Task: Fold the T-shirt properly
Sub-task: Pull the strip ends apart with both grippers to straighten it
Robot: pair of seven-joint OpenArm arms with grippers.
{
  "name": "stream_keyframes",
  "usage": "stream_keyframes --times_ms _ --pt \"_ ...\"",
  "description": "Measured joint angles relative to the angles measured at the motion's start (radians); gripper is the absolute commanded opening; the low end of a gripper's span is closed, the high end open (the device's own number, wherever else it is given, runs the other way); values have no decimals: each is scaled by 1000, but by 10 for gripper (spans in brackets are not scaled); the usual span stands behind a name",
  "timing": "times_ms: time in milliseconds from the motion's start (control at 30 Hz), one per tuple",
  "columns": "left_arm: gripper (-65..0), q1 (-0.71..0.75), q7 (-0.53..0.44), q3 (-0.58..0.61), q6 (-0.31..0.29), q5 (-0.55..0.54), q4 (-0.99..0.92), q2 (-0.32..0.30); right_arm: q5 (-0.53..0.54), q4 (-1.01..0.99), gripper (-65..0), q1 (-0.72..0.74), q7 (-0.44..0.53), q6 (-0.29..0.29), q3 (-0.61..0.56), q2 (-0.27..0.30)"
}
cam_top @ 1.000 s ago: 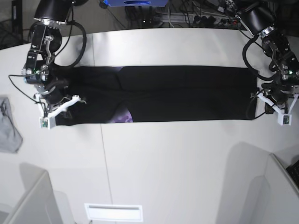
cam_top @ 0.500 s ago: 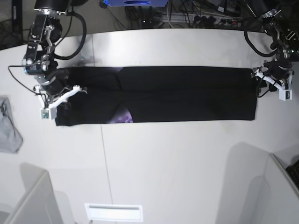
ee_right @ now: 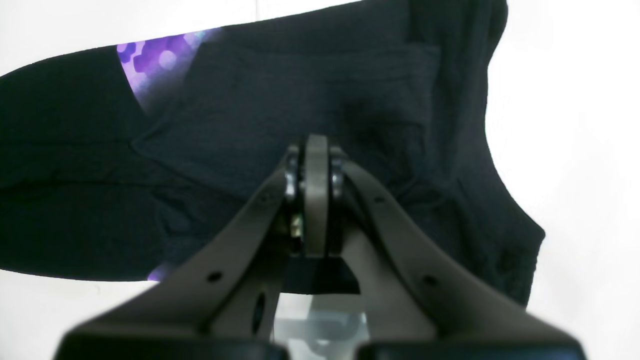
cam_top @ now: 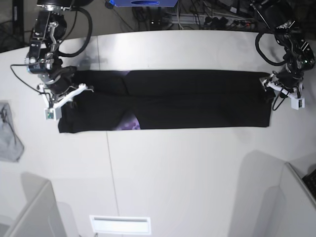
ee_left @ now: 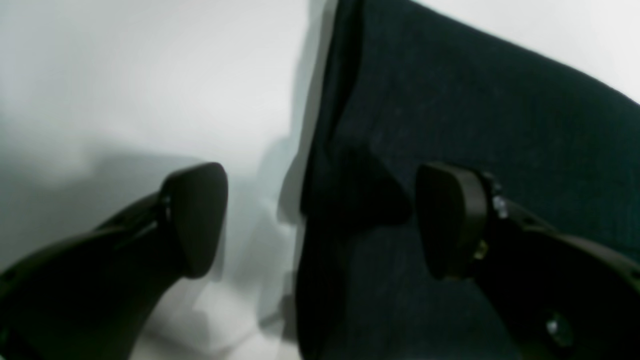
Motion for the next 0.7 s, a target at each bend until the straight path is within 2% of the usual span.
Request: stream_keyframes --times_ms 200,300,433,700 --pt "-332 -10 -20 3 -2 -18 -49 -5 0 0 -650 -2 0 0 0 -3" --pt "-444 -5 -30 70 -2 -22 -49 -13 1 0 -650 -3 -1 0 0 -28" --pt "-650 -8 -26 92 -3 -34 -50 -2 -3 0 -650 -2 0 0 0 -48" --pt "-650 -8 -18 92 -3 -35 -48 -5 -2 1 -650 -16 0 0 0 -52"
